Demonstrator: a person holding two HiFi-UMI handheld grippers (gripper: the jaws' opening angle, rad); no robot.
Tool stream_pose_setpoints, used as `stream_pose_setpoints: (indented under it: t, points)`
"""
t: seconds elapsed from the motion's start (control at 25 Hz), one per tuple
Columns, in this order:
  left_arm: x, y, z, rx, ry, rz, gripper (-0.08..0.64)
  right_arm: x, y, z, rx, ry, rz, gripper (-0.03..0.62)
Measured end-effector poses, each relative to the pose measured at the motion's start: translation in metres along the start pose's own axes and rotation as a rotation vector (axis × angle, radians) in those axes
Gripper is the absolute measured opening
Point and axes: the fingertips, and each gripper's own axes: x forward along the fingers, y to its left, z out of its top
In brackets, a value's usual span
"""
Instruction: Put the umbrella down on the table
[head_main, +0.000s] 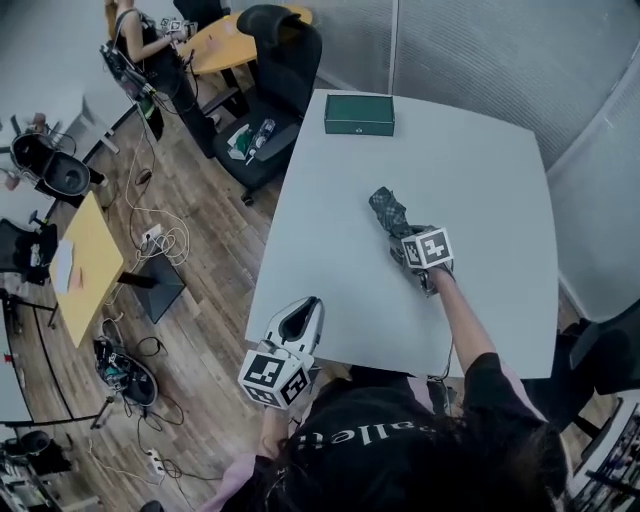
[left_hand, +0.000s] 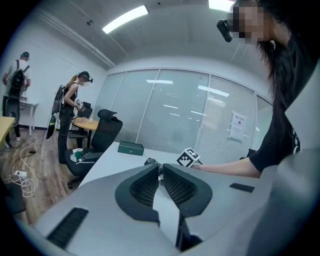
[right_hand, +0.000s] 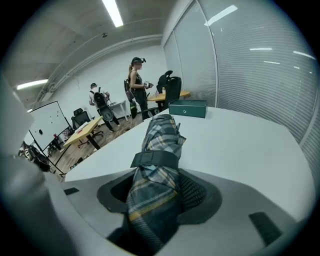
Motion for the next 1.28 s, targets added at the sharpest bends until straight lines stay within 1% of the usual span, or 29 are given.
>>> stream_pose_setpoints:
  t: [0.16,0.44,0.6,0.72,0.8,0.88,0.96,1.08,1.2,1.28]
  points:
    - [0.002,0.006,-0.002,-0.012,0.028,0.025,0.031,0.028,-0.019,-0.007,0.010,0.060,-0.022,0.233]
    - [0.005,0.021,0.000,-0.028,0.052,0.071,0.031,0.061,-0.046,-0.017,0.045,0.103,-0.052,0.233]
    - [0.006,0.024,-0.001,-0.033,0.059,0.087,0.031,0.067,-0.052,-0.019,0.064,0.060,-0.034,0.236]
    - [0.008,0.026,-0.003,-0.037,0.061,0.088,0.031,0.070,-0.052,-0.020,0.066,0.044,-0.022,0.250]
    - [0.011,0.025,-0.003,-0.032,0.062,0.077,0.031,0.072,-0.052,-0.021,0.066,0.037,-0.031,0.255]
    - [0.014,0.021,-0.001,-0.022,0.058,0.063,0.031,0.070,-0.054,-0.021,0.062,0.026,-0.054,0.275]
    - [0.015,0.017,0.001,-0.013,0.048,0.052,0.031,0.062,-0.054,-0.020,0.058,0.013,-0.060,0.278]
    - [0.012,0.011,0.002,-0.009,0.033,0.042,0.031,0.043,-0.046,-0.015,0.054,-0.019,-0.039,0.278]
    - [0.007,0.006,0.003,0.000,0.027,0.030,0.031,0.017,-0.029,-0.008,0.035,-0.072,-0.019,0.277]
    - [0.006,0.001,0.004,0.006,0.021,0.019,0.031,0.001,-0.017,-0.005,0.037,-0.115,0.012,0.276]
